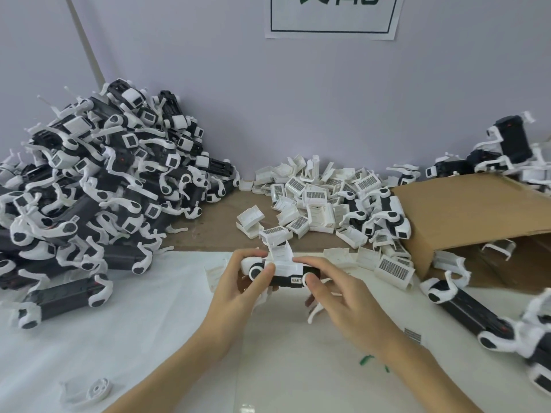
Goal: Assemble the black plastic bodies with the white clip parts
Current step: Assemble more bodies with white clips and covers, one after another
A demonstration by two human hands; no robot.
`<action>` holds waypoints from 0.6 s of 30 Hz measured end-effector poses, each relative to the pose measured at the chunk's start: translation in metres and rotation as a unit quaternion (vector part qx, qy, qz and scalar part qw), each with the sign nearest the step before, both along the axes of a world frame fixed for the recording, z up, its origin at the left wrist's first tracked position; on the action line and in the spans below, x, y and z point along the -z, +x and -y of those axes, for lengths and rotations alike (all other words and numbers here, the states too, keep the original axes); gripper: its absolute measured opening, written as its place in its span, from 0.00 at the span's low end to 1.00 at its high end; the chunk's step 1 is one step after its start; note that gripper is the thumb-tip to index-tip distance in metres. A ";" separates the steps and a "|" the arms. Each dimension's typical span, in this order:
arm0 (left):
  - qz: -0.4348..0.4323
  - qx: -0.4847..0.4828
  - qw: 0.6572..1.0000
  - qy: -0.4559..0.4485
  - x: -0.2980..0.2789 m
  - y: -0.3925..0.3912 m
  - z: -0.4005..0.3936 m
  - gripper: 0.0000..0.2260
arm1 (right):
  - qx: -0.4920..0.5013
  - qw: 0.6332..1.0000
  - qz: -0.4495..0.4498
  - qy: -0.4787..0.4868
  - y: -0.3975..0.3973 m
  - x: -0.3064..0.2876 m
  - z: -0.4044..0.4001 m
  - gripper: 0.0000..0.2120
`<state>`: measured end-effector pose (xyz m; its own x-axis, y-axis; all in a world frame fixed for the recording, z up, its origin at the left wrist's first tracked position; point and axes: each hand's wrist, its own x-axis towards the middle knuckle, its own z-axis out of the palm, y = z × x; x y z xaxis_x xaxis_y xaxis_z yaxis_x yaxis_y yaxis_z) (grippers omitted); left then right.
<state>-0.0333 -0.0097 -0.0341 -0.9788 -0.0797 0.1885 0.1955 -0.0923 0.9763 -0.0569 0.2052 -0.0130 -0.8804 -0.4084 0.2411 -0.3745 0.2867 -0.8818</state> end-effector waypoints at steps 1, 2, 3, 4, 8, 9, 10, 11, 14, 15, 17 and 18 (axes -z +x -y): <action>0.005 0.004 1.000 -0.008 0.001 -0.001 0.001 0.21 | -0.002 1.000 0.011 0.000 -0.001 -0.004 -0.003 0.11; 0.014 0.008 1.000 -0.013 0.003 -0.003 0.002 0.25 | -0.001 0.999 0.041 -0.011 -0.003 -0.009 -0.005 0.10; 0.021 0.009 1.000 -0.005 0.004 -0.005 0.002 0.27 | 0.003 0.996 0.087 -0.029 -0.008 -0.016 -0.007 0.11; 0.018 0.008 1.000 0.014 0.006 -0.008 0.003 0.27 | 0.007 0.989 0.140 -0.049 -0.016 -0.024 -0.011 0.15; 0.018 -0.026 0.997 0.077 0.005 -0.014 0.005 0.23 | 0.027 0.919 0.219 -0.326 -0.062 -0.074 -0.051 0.30; 0.031 -0.029 0.996 0.076 0.004 -0.014 0.005 0.23 | 0.019 0.874 0.220 -0.433 -0.073 -0.086 -0.065 0.33; 0.040 -0.030 0.996 0.071 0.004 -0.013 0.005 0.24 | 0.005 0.831 0.231 -0.506 -0.083 -0.094 -0.077 0.37; 0.041 -0.029 0.997 0.062 0.003 -0.012 0.004 0.24 | -0.007 0.807 0.251 -0.535 -0.089 -0.098 -0.085 0.39; 0.021 -0.013 1.000 0.010 0.002 -0.008 0.002 0.23 | 0.003 0.831 0.296 -0.471 -0.094 -0.076 -0.078 0.37; 0.018 -0.005 1.000 -0.010 0.003 -0.008 0.001 0.22 | 0.002 0.840 0.300 -0.451 -0.090 -0.064 -0.069 0.34; 0.015 0.008 0.998 -0.055 0.005 -0.008 0.001 0.20 | -0.002 0.838 0.321 -0.441 -0.078 -0.041 -0.049 0.28; 0.016 0.010 0.997 -0.075 0.006 -0.008 0.001 0.19 | -0.002 0.834 0.337 -0.437 -0.072 -0.030 -0.040 0.27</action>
